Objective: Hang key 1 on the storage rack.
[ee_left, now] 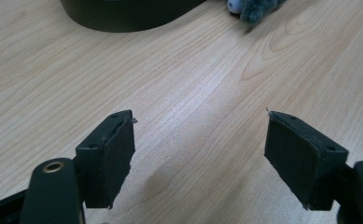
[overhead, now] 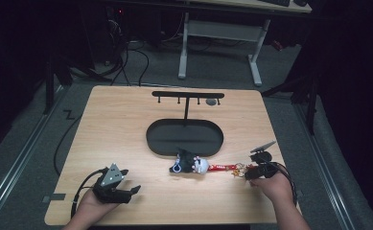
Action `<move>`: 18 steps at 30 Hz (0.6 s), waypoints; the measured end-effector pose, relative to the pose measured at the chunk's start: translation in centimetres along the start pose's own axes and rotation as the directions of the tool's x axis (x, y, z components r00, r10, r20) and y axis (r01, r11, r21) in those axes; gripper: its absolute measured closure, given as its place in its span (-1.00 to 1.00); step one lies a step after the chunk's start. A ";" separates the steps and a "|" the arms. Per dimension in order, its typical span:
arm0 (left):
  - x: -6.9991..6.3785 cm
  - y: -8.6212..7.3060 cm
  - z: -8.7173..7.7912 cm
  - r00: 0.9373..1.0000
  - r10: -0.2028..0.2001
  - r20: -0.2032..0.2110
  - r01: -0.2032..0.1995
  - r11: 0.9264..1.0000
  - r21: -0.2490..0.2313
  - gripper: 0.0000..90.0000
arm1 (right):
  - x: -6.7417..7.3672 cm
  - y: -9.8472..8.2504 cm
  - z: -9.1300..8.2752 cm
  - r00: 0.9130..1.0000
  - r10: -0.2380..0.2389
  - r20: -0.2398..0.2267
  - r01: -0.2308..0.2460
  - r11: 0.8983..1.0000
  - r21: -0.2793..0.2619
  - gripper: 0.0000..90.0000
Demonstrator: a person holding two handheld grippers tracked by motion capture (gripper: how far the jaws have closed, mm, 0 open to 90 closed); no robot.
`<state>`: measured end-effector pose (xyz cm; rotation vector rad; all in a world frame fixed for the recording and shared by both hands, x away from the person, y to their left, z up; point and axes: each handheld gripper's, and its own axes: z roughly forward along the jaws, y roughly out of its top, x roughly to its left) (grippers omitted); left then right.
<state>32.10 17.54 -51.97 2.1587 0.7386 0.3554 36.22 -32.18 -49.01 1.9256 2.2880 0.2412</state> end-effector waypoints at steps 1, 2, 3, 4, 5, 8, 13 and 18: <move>0.0 0.0 0.0 1.000 0.000 0.000 0.000 1.000 0.000 -0.46 | 0.0 0.1 0.0 1.000 0.002 0.000 -0.002 1.000 -0.001 0.12; 0.0 0.0 0.0 1.000 0.001 0.000 -0.001 1.000 0.001 -0.45 | 0.0 0.1 0.0 1.000 0.002 0.001 -0.002 1.000 -0.001 0.17; 0.0 0.0 0.0 1.000 0.001 0.000 -0.001 1.000 0.001 -0.45 | 0.0 0.1 0.0 1.000 -0.002 0.006 0.002 1.000 -0.003 0.20; 0.0 0.0 0.0 1.000 0.001 0.000 -0.001 1.000 0.000 -0.45 | 0.0 0.1 0.0 1.000 -0.004 0.011 0.004 1.000 -0.003 0.25; 0.0 0.0 0.0 1.000 0.002 0.000 -0.002 1.000 0.000 -0.45 | 0.0 0.1 0.0 1.000 -0.003 0.011 0.003 1.000 -0.005 0.31; 0.0 0.0 0.0 1.000 0.002 0.001 -0.002 1.000 0.001 -0.45 | 0.1 0.1 -0.1 1.000 -0.007 0.013 0.007 1.000 -0.003 0.39; -0.1 0.0 0.0 1.000 0.006 0.001 -0.006 1.000 0.005 -0.45 | 0.1 0.1 -0.1 1.000 0.005 0.004 -0.005 1.000 -0.009 0.43; 0.0 0.0 0.1 1.000 0.004 -0.001 -0.004 1.000 0.005 -0.45 | 0.0 0.1 -0.9 1.000 0.003 -0.010 -0.003 1.000 -0.004 0.44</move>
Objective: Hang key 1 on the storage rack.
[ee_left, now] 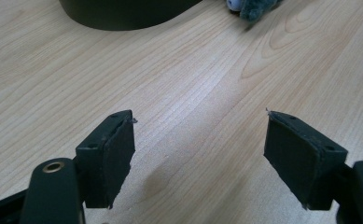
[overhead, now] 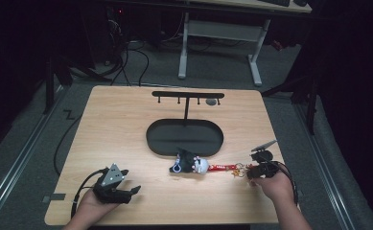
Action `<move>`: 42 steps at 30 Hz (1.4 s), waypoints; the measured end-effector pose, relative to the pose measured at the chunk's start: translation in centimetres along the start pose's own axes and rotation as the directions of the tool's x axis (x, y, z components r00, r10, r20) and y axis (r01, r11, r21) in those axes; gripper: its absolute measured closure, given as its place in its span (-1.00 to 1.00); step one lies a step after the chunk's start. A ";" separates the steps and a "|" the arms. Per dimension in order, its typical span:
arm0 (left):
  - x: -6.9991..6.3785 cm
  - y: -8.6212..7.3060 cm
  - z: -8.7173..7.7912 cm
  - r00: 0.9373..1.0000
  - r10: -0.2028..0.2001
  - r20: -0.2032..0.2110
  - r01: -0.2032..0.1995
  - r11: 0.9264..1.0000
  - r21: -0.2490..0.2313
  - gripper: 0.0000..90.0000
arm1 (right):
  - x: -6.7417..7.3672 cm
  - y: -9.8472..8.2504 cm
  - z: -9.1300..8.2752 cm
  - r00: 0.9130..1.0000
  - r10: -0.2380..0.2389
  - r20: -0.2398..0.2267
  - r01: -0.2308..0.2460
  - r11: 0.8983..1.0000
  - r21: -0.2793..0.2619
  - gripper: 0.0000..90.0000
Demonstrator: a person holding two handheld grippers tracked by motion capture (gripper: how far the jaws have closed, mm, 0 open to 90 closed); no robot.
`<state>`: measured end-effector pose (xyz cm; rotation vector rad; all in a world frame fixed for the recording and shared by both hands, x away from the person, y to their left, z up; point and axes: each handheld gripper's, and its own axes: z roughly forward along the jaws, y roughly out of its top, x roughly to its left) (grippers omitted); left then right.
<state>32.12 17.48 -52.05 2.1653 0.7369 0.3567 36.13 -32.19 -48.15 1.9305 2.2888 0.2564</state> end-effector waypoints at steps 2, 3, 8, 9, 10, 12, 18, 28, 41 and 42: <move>0.0 0.0 0.0 1.000 0.000 0.001 0.000 1.000 0.003 -0.45 | 0.0 0.0 -0.7 1.000 -0.004 -0.001 0.004 1.000 -0.003 0.44; 0.0 0.0 0.0 1.000 0.000 0.002 0.000 1.000 0.003 -0.45 | 0.1 0.0 -1.0 1.000 -0.011 -0.002 0.011 1.000 -0.005 0.44; -0.1 0.0 0.0 1.000 0.004 0.002 -0.004 1.000 0.005 -0.45 | 0.8 0.0 -2.5 0.999 -0.045 -0.006 0.045 0.999 -0.017 0.44; -0.1 0.0 0.1 1.000 0.004 0.002 -0.004 1.000 0.005 -0.45 | 1.0 0.0 -2.8 0.999 -0.047 -0.006 0.047 0.999 -0.019 0.44; -0.1 0.0 0.1 1.000 0.003 0.003 -0.003 1.000 0.004 -0.45 | 1.1 0.1 -3.1 0.999 -0.052 -0.007 0.052 0.999 -0.016 0.44; -0.1 0.0 0.1 1.000 0.004 0.003 -0.004 1.000 0.004 -0.45 | 1.4 0.1 -3.8 0.998 -0.066 -0.003 0.066 0.998 -0.022 0.45; -0.1 0.0 0.0 1.000 0.000 0.002 0.000 1.000 0.000 -0.45 | 1.9 0.4 -5.9 0.996 -0.089 0.012 0.089 0.995 -0.033 0.45; -0.1 0.1 0.0 1.000 0.002 0.007 -0.002 1.000 0.002 -0.45 | 3.0 1.0 -8.8 0.991 -0.127 0.032 0.129 0.990 -0.056 0.45; 0.0 0.1 0.0 1.000 0.003 0.010 -0.003 1.000 0.003 -0.44 | 4.0 2.5 -11.3 0.989 -0.139 -0.057 0.135 0.989 -0.065 0.45; 0.0 0.1 0.0 1.000 0.003 0.010 -0.003 1.000 0.004 -0.44 | 4.2 2.6 -11.5 0.988 -0.147 -0.050 0.143 0.987 -0.068 0.45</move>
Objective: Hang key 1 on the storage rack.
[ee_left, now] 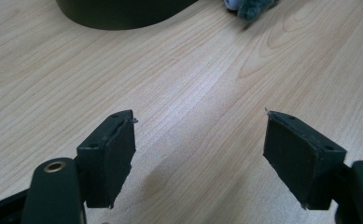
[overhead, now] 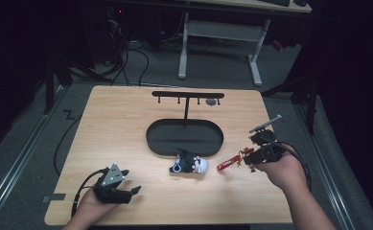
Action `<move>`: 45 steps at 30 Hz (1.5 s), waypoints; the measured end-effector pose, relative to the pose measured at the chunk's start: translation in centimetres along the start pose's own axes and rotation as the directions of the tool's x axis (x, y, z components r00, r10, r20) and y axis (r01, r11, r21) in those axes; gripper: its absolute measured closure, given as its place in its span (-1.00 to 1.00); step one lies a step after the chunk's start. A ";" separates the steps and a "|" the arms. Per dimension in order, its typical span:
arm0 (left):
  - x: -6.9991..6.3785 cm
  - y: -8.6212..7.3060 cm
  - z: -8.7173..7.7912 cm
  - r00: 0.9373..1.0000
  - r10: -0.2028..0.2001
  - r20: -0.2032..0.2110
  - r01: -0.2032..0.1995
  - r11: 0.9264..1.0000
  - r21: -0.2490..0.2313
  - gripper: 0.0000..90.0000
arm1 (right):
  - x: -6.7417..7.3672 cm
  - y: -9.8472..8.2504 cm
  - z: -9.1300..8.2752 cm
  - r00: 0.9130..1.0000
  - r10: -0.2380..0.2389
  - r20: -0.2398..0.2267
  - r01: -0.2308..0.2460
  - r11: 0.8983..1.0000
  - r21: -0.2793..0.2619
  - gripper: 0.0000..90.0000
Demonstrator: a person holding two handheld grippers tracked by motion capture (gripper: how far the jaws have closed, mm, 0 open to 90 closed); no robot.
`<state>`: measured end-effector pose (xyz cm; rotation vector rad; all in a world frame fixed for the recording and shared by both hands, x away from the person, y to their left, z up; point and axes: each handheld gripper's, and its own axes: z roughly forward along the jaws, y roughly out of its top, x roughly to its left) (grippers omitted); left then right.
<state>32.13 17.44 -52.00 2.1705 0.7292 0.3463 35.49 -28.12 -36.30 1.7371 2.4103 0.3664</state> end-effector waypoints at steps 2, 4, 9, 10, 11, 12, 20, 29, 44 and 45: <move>0.0 0.0 0.0 1.000 0.001 0.001 -0.001 1.000 0.000 -0.44 | 0.2 0.3 -0.4 1.000 -0.007 -0.002 0.007 1.000 -0.006 0.45; 0.0 0.0 0.0 1.000 0.000 0.001 0.000 1.000 0.002 -0.44 | 0.4 0.6 -0.8 1.000 -0.016 -0.004 0.016 1.000 -0.006 0.45; -0.1 0.0 0.1 1.000 0.000 0.003 0.000 1.000 0.005 -0.44 | 0.7 1.3 -1.5 1.000 -0.022 -0.018 0.022 1.000 -0.009 0.45; -0.1 0.0 0.1 1.000 0.000 0.003 0.000 1.000 0.006 -0.44 | 0.8 1.5 -1.6 1.000 -0.022 -0.020 0.022 1.000 -0.010 0.45; -0.1 0.0 0.0 1.000 0.001 0.004 -0.001 1.000 0.009 -0.44 | 0.8 1.6 -1.7 0.999 -0.027 -0.028 0.027 1.000 -0.008 0.45; -0.1 0.0 0.1 1.000 0.002 0.004 -0.002 1.000 0.010 -0.44 | 0.8 1.7 -1.7 0.999 -0.030 -0.035 0.030 1.000 0.001 0.45; -0.1 0.0 0.1 1.000 0.003 0.003 -0.003 1.000 0.012 -0.44 | 1.1 2.8 -2.5 0.997 -0.045 -0.062 0.049 0.996 0.072 0.45; -0.1 0.0 0.0 1.000 0.005 0.005 -0.005 1.000 0.014 -0.44 | 1.6 4.4 -3.2 0.997 -0.061 -0.057 0.067 0.991 0.118 0.45; -0.2 -0.1 0.0 1.000 0.008 0.004 -0.008 1.000 0.011 -0.43 | 1.7 7.3 -3.8 0.997 -0.071 -0.026 0.073 0.993 0.090 0.52; -0.2 -0.1 0.0 1.000 0.009 0.004 -0.009 1.000 0.012 -0.43 | 1.8 7.3 -3.8 0.997 -0.076 -0.005 0.076 0.994 0.074 0.52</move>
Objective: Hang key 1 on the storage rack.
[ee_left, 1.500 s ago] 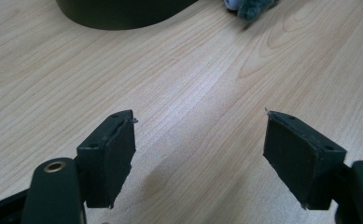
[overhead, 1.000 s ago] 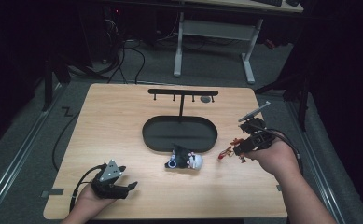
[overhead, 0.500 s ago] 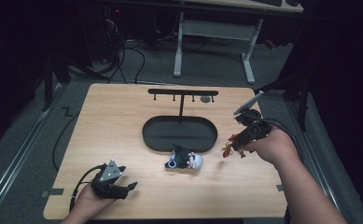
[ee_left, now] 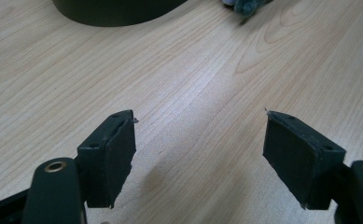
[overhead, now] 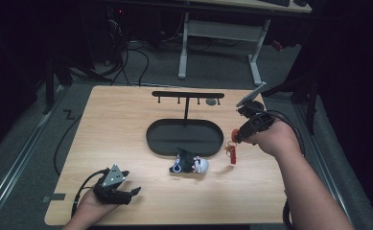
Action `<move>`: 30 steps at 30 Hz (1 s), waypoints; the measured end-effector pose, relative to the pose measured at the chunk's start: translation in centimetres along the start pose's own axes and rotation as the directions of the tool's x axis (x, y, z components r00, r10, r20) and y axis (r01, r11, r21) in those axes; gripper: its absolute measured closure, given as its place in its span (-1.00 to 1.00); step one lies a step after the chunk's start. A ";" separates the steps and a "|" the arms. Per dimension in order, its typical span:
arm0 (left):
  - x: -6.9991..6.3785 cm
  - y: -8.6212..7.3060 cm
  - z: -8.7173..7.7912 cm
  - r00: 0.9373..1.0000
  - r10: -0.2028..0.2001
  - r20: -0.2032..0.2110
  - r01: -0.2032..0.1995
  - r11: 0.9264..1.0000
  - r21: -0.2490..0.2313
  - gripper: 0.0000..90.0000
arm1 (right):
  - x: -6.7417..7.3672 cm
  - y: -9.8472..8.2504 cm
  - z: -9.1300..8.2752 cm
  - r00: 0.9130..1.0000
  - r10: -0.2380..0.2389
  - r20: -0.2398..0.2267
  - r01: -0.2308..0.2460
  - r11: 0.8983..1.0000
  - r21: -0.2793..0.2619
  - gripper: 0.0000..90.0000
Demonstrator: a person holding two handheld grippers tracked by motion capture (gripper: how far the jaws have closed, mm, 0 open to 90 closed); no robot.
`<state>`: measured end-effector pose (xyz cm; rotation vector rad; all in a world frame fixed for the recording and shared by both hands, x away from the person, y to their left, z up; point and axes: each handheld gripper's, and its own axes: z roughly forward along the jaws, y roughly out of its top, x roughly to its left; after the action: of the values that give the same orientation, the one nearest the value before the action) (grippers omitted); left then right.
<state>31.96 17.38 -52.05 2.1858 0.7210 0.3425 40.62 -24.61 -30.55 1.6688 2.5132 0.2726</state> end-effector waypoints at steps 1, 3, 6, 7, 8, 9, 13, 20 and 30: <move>0.0 0.0 0.0 1.000 -0.001 -0.001 0.001 1.000 -0.003 -0.43 | 0.0 0.1 0.0 1.000 0.006 -0.006 -0.006 1.000 -0.004 0.52; 0.0 0.0 0.0 1.000 -0.002 0.000 0.002 1.000 0.000 -0.43 | 0.1 0.3 0.1 1.000 -0.003 -0.012 0.003 1.000 0.000 0.52; 0.0 0.0 -0.1 1.000 0.000 0.003 0.000 1.000 0.005 -0.43 | 0.2 0.7 -0.1 1.000 -0.002 0.000 0.002 1.000 -0.006 0.52; 0.0 0.0 -0.1 1.000 0.000 0.003 0.000 1.000 0.004 -0.43 | 0.3 0.9 -0.1 1.000 0.001 0.003 -0.001 1.000 -0.010 0.52; 0.0 0.0 -0.1 1.000 0.000 0.004 0.000 1.000 0.004 -0.43 | 0.3 1.1 -0.2 1.000 0.001 -0.001 -0.001 1.000 -0.013 0.52; 0.0 0.0 -0.1 1.000 0.000 0.003 0.000 1.000 0.003 -0.43 | 0.3 1.2 -0.3 1.000 -0.003 0.006 0.003 1.000 -0.024 0.52; 0.0 0.0 -0.1 1.000 -0.001 0.003 0.000 1.000 0.004 -0.43 | 0.3 2.0 -0.8 1.000 0.004 0.008 -0.004 0.999 -0.044 0.53; 0.1 -0.1 -0.1 1.000 -0.005 0.002 0.005 1.000 -0.002 -0.43 | 0.0 3.3 -1.1 1.000 0.007 0.015 -0.006 0.999 -0.051 0.53; 0.2 -0.1 -0.1 1.000 -0.007 0.004 0.007 1.000 -0.001 -0.43 | -0.4 4.9 -1.8 0.999 0.022 0.028 -0.019 0.996 -0.088 0.53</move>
<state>32.02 17.58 -52.05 2.1813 0.7265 0.3353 44.83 -23.25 -27.79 1.6544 2.4274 0.3533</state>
